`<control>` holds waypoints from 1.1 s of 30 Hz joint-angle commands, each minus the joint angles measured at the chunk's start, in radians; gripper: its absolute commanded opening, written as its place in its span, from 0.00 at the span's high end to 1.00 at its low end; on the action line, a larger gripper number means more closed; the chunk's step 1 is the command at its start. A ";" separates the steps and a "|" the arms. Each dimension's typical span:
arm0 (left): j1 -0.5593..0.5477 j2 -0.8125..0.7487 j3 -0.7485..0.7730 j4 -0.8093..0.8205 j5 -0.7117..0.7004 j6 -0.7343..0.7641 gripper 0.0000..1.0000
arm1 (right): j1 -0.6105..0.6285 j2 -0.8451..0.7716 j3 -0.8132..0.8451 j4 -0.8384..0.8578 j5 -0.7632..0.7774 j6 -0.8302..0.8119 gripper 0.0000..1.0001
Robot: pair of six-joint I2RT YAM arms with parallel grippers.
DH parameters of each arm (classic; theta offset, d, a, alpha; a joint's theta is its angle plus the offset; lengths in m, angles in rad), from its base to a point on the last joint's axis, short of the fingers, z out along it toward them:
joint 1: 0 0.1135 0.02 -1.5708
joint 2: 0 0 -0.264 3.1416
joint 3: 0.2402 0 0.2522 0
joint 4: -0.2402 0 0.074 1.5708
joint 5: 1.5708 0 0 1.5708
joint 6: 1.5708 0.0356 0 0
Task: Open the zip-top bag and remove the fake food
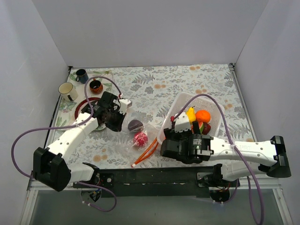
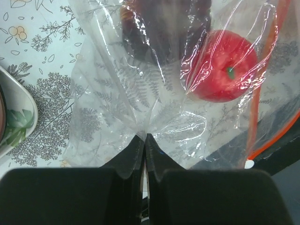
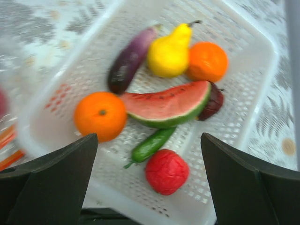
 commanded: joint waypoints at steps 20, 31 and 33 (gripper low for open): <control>-0.002 0.040 0.126 0.094 -0.035 -0.060 0.35 | 0.251 0.170 -0.192 0.862 -0.160 -0.485 0.59; -0.004 0.202 0.124 0.175 0.097 -0.134 0.54 | 0.179 0.280 -0.250 1.085 -0.237 -0.606 0.56; -0.004 0.225 0.104 0.209 0.080 -0.129 0.56 | 0.164 0.288 -0.261 1.108 -0.258 -0.621 0.47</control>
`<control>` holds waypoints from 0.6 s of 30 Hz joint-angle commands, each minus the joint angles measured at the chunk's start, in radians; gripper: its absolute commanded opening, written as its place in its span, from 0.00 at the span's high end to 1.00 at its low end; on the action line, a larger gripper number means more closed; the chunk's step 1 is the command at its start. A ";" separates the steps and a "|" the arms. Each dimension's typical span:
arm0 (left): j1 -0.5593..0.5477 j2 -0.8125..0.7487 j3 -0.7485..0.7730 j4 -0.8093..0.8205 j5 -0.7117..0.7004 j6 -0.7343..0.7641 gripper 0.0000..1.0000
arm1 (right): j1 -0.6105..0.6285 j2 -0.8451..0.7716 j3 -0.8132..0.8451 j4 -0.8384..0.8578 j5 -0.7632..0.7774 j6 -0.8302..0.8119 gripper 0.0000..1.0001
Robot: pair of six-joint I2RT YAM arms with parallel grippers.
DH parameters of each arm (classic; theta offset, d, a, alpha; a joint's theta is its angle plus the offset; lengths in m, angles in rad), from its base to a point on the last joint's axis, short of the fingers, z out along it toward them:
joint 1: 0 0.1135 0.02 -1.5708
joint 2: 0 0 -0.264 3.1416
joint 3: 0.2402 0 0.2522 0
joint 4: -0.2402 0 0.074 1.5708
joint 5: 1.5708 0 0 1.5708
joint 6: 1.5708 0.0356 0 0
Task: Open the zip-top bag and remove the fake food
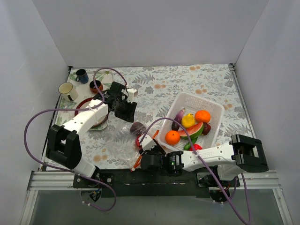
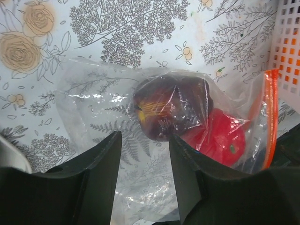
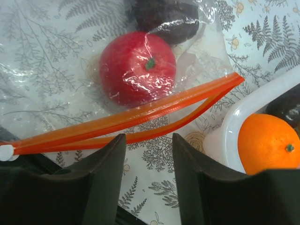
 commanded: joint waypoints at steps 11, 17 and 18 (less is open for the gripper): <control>-0.004 0.182 0.008 0.055 -0.008 0.025 0.71 | -0.090 0.080 -0.046 0.251 -0.140 -0.141 0.10; -0.004 0.233 0.045 0.053 -0.022 0.045 0.72 | -0.105 0.174 0.010 0.282 -0.148 -0.176 0.01; -0.004 0.236 0.048 0.052 -0.022 0.048 0.72 | -0.111 0.183 0.021 0.282 -0.148 -0.181 0.02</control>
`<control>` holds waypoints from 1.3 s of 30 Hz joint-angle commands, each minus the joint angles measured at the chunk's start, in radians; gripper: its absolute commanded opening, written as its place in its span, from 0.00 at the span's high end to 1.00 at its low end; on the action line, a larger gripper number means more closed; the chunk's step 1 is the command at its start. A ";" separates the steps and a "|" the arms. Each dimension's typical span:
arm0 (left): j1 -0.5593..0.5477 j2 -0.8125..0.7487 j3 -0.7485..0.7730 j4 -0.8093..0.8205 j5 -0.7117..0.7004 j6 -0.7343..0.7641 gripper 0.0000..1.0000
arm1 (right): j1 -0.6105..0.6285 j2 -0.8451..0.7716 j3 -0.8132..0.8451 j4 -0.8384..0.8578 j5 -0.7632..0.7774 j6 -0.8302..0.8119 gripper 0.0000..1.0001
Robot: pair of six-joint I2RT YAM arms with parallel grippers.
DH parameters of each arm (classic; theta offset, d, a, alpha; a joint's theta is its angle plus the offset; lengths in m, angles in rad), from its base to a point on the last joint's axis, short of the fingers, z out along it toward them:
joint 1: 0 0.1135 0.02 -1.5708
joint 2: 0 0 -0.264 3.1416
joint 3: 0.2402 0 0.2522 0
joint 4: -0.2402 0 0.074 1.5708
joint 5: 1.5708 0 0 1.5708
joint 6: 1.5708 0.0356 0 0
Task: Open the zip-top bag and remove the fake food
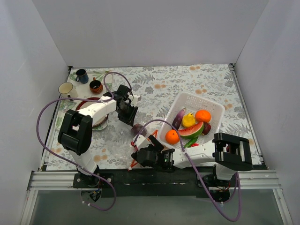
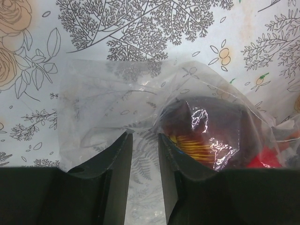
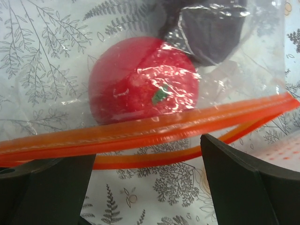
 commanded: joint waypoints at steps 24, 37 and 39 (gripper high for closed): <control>-0.123 -0.037 -0.080 -0.053 0.052 0.076 0.82 | -0.052 0.189 0.174 0.068 -0.031 -0.073 0.03; -0.067 0.078 -0.079 0.004 -0.124 0.053 0.87 | -0.035 -0.115 0.074 -0.014 -0.020 -0.019 0.89; -0.053 0.092 -0.074 0.010 -0.133 0.053 0.87 | -0.018 -0.197 0.068 -0.045 -0.012 -0.005 0.90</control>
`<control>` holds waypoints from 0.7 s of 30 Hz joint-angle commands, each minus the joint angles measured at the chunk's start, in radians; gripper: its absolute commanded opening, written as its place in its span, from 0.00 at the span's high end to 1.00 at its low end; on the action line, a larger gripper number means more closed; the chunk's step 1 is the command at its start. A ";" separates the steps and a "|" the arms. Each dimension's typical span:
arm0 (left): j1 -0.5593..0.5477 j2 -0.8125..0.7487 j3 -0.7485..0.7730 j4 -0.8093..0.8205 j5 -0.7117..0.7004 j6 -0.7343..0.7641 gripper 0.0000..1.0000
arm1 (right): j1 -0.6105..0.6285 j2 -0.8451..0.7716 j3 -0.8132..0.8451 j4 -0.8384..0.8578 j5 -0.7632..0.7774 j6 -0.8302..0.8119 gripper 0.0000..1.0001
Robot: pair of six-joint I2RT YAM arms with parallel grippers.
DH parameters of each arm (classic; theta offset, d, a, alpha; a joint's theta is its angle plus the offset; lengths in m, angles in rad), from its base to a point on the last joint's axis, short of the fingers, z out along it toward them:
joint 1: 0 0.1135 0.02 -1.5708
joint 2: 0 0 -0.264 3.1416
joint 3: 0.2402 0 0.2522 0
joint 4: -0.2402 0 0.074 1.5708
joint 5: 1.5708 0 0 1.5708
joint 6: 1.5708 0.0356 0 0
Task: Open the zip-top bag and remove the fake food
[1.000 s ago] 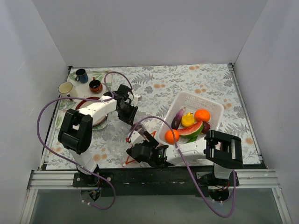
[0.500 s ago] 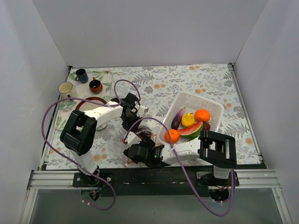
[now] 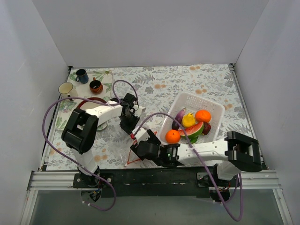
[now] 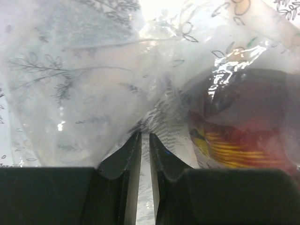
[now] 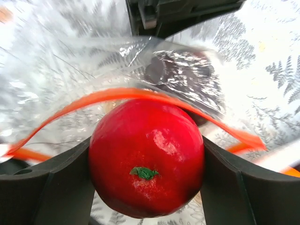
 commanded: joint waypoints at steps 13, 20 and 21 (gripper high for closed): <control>0.072 0.043 0.037 -0.005 -0.037 0.014 0.87 | -0.210 -0.405 0.006 -0.710 0.396 0.478 0.61; 0.072 0.017 0.032 -0.023 -0.028 0.014 0.87 | -0.268 -0.364 0.043 -0.737 0.391 0.435 0.01; 0.072 0.018 0.031 -0.023 -0.029 0.014 0.87 | -0.268 -0.362 0.053 -0.745 0.390 0.435 0.01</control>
